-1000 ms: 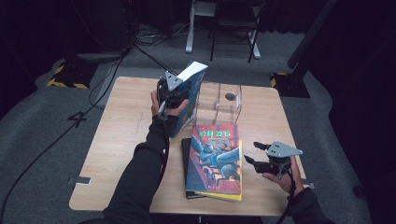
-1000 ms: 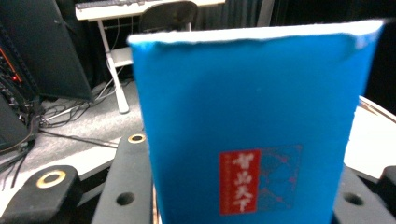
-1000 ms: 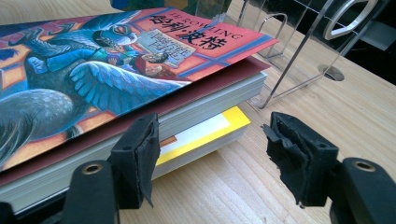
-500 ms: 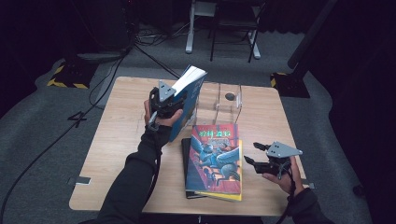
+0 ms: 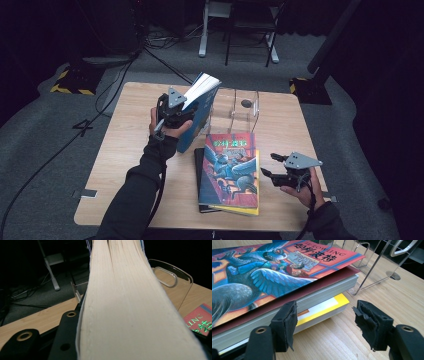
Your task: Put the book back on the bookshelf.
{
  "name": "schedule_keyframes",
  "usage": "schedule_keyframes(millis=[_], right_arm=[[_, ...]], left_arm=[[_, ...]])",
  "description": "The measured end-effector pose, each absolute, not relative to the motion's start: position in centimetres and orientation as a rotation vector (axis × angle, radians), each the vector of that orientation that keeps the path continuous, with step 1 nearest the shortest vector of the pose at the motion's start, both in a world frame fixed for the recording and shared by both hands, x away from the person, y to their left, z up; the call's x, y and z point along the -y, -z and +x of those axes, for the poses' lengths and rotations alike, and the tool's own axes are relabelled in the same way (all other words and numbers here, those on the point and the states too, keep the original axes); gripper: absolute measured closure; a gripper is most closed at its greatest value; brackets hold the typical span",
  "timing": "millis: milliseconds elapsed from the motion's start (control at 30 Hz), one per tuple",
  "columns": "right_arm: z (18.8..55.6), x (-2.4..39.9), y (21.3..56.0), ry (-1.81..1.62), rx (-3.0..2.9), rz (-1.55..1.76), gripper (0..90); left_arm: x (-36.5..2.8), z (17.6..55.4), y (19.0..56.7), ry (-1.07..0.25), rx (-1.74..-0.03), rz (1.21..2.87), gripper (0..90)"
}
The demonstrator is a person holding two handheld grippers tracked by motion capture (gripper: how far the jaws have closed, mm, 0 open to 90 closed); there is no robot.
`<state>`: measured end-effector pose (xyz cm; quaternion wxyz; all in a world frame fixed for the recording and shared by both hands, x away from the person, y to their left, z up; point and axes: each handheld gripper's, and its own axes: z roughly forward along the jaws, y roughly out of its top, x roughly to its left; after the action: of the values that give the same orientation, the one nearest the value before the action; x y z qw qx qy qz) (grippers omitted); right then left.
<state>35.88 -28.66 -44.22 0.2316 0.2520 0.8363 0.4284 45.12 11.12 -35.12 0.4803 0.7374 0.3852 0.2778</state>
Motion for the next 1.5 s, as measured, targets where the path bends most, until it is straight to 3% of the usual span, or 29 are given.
schedule_keyframes(millis=[267, 767, 1200, 1500], right_arm=[[35.9, 28.7, 44.2, -1.194, -2.307, 0.692, 34.9], [35.9, 28.6, 44.2, -1.19, -2.318, 0.698, 35.5], [35.7, 28.6, 44.0, -1.2, -2.313, 0.683, 37.5], [35.7, 28.5, 44.0, -1.197, -2.318, 0.676, 37.4]], left_arm=[[-11.0, 45.7, 33.7, -0.667, -0.923, 1.841, 54.7], [-9.9, 45.7, 33.7, -0.717, -0.938, 1.801, 60.4], [-8.5, 47.6, 31.5, -0.793, -0.988, 1.711, 60.4], [-6.2, 49.7, 31.6, -0.843, -1.016, 1.773, 60.2]])
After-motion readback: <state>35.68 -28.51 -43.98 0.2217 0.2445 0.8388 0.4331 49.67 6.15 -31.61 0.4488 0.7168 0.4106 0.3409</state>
